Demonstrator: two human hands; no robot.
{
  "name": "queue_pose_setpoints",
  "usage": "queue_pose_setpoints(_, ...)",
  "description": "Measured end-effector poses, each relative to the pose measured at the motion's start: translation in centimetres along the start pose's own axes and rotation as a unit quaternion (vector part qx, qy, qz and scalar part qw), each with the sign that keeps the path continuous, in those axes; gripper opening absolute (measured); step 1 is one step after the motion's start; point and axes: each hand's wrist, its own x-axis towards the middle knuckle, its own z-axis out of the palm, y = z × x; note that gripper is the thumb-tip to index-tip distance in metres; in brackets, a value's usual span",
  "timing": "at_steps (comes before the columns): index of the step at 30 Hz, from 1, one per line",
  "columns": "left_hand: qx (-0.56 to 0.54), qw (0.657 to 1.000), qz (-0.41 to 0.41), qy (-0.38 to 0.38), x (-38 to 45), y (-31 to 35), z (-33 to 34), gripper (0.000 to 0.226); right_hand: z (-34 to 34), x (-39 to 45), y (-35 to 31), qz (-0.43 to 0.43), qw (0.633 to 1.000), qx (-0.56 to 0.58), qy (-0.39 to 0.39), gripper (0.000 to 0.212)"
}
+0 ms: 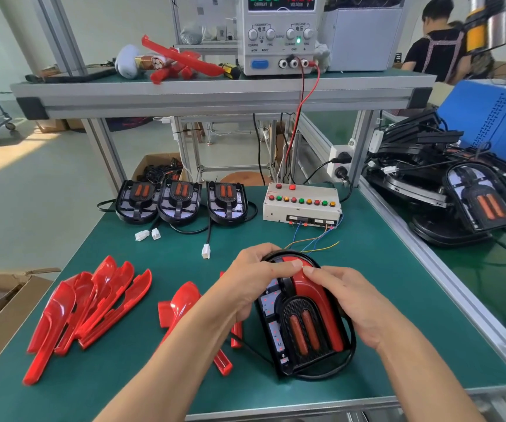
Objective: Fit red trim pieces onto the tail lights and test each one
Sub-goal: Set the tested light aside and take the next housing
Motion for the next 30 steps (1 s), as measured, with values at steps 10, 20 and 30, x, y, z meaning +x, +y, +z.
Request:
queue_pose_setpoints(10, -0.008, 1.000, 0.004, 0.005, -0.3, 0.1, 0.2, 0.011, 0.0, -0.4, 0.7, -0.012, 0.999, 0.035, -0.006, 0.060)
queue_pose_setpoints(20, 0.018, 1.000, 0.008, -0.001, 0.2, -0.1, -0.1, 0.018, -0.4, -0.3, 1.5, -0.035, 0.999, 0.019, -0.003, 0.052)
queue_pose_setpoints(30, -0.018, 0.999, -0.015, 0.023, 0.8, -0.4, -0.1, 0.018, -0.2, -0.5, 2.1, -0.075, 0.995, -0.050, 0.044, 0.050)
